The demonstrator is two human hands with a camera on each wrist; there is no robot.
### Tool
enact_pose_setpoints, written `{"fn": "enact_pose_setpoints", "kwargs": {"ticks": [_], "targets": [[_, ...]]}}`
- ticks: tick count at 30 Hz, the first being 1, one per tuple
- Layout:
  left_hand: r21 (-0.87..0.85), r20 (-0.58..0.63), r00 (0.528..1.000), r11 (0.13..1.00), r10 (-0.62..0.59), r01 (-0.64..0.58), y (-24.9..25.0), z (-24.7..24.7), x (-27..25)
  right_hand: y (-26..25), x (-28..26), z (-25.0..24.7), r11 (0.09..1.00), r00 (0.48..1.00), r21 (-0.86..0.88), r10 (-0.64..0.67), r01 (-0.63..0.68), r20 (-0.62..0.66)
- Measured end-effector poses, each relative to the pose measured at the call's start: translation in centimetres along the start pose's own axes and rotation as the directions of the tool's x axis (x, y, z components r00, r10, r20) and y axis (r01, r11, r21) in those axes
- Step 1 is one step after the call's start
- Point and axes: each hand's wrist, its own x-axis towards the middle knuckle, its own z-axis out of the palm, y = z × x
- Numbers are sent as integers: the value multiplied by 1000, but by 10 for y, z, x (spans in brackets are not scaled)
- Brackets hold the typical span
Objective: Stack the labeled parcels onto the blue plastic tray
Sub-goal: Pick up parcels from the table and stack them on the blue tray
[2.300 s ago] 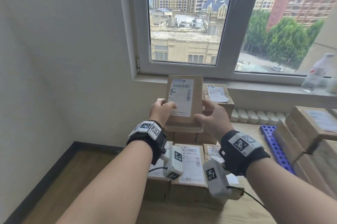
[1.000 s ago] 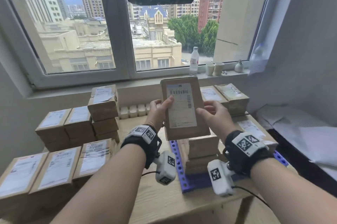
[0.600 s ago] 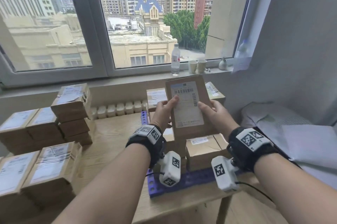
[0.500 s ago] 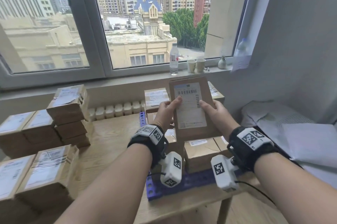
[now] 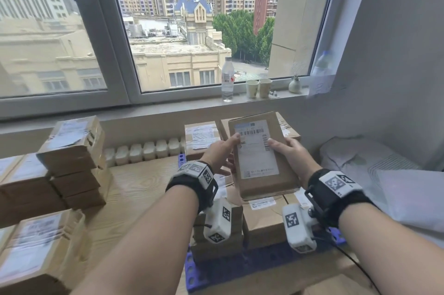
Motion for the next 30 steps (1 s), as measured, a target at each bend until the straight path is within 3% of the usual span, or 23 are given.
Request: {"fn": "enact_pose_setpoints", "kwargs": {"ticks": [7,11,19,30], "targets": [[176,-239,968,984,72,-30,-15,8,12,39,32,-16,989,987,-18,146,-145,66],[319,-215,973,948,85,-12,-21,25,16,58,44,-16,983,975,-44,185,-181,126],[435,-271,961,898,53,73,-29,36,24,74,54,-6,967,942,-40,256,-253,219],[467,-259,965,881,50,80,-27,43,29,67,60,-3,945,920,-231,289,-230,266]]}}
